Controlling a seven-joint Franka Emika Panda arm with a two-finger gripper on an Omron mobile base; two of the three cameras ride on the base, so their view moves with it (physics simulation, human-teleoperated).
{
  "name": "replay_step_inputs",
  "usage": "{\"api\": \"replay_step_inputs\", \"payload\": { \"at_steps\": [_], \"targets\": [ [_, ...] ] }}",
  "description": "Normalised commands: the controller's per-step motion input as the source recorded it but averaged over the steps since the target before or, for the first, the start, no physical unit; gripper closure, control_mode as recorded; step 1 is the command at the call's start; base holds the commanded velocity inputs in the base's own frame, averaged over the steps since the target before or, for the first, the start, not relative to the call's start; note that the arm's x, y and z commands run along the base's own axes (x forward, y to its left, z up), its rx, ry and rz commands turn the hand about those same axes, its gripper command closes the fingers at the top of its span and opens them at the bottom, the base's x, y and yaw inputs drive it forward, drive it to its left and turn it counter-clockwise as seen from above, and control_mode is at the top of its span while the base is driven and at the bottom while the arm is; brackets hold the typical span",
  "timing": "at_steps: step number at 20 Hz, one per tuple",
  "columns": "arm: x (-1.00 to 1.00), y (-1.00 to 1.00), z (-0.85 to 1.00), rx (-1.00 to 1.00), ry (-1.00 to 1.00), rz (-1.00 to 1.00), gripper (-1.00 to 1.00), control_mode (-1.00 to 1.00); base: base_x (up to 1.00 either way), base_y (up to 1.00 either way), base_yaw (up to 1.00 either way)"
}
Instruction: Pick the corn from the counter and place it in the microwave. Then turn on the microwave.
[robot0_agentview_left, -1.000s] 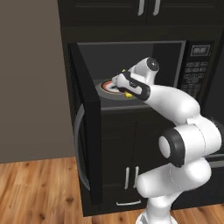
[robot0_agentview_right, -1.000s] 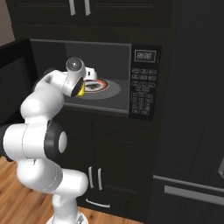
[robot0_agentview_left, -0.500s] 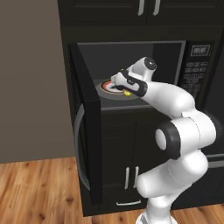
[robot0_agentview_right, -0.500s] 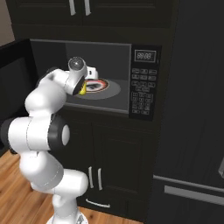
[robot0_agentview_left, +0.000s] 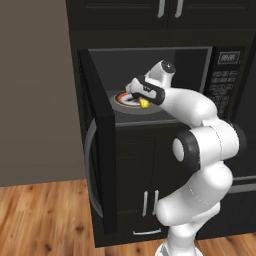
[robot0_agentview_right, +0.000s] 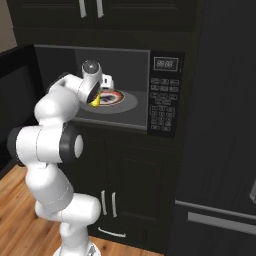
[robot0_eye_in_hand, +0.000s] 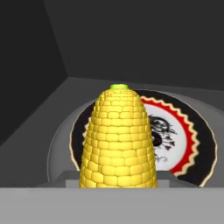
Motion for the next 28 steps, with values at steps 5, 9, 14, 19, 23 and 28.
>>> {"api": "replay_step_inputs", "payload": {
  "at_steps": [5, 9, 14, 19, 23, 28],
  "targets": [
    [0.20, 0.01, 0.00, 0.00, 0.00, 0.00, 1.00, -1.00, 0.00, 0.00, 0.00],
    [0.14, 0.03, -0.01, 0.00, 0.00, 0.00, 1.00, -1.00, 0.00, 0.00, 0.00],
    [0.17, 0.02, -0.03, 0.00, -0.01, 0.00, 1.00, -1.00, 0.00, 0.00, 0.00],
    [0.19, 0.00, -0.04, 0.00, 0.00, 0.00, 1.00, -1.00, 0.00, 0.00, 0.00],
    [0.17, 0.00, -0.07, 0.00, 0.00, 0.00, 1.00, -1.00, 0.00, 0.00, 0.00],
    [0.20, 0.01, -0.03, 0.00, 0.00, 0.00, 1.00, -1.00, 0.00, 0.00, 0.00]
  ]
}}
